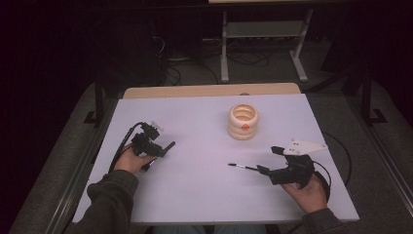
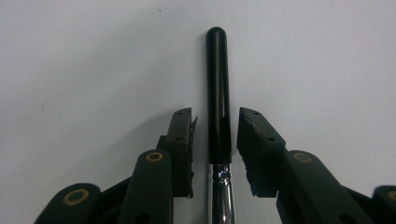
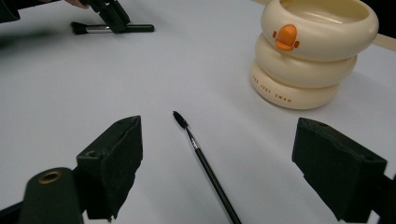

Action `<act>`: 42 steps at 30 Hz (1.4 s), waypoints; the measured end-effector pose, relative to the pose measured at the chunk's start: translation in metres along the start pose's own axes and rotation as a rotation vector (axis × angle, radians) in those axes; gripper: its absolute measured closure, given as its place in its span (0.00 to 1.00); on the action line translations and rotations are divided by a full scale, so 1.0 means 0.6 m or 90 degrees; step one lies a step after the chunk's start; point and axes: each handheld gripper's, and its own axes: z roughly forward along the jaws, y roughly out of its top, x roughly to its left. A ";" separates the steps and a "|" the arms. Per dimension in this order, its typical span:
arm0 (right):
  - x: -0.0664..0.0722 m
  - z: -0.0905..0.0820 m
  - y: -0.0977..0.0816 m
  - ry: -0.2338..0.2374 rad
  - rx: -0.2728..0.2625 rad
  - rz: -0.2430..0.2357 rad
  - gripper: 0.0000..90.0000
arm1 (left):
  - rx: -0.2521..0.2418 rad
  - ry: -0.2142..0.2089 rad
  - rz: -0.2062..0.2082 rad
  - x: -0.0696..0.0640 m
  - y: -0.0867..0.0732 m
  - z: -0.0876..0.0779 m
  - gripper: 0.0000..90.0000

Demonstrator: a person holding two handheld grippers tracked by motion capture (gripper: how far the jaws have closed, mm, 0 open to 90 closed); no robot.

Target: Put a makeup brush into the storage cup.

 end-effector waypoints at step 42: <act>0.007 0.005 0.003 0.008 0.012 -0.013 0.17 | -0.012 0.036 0.049 -0.028 0.011 -0.038 0.89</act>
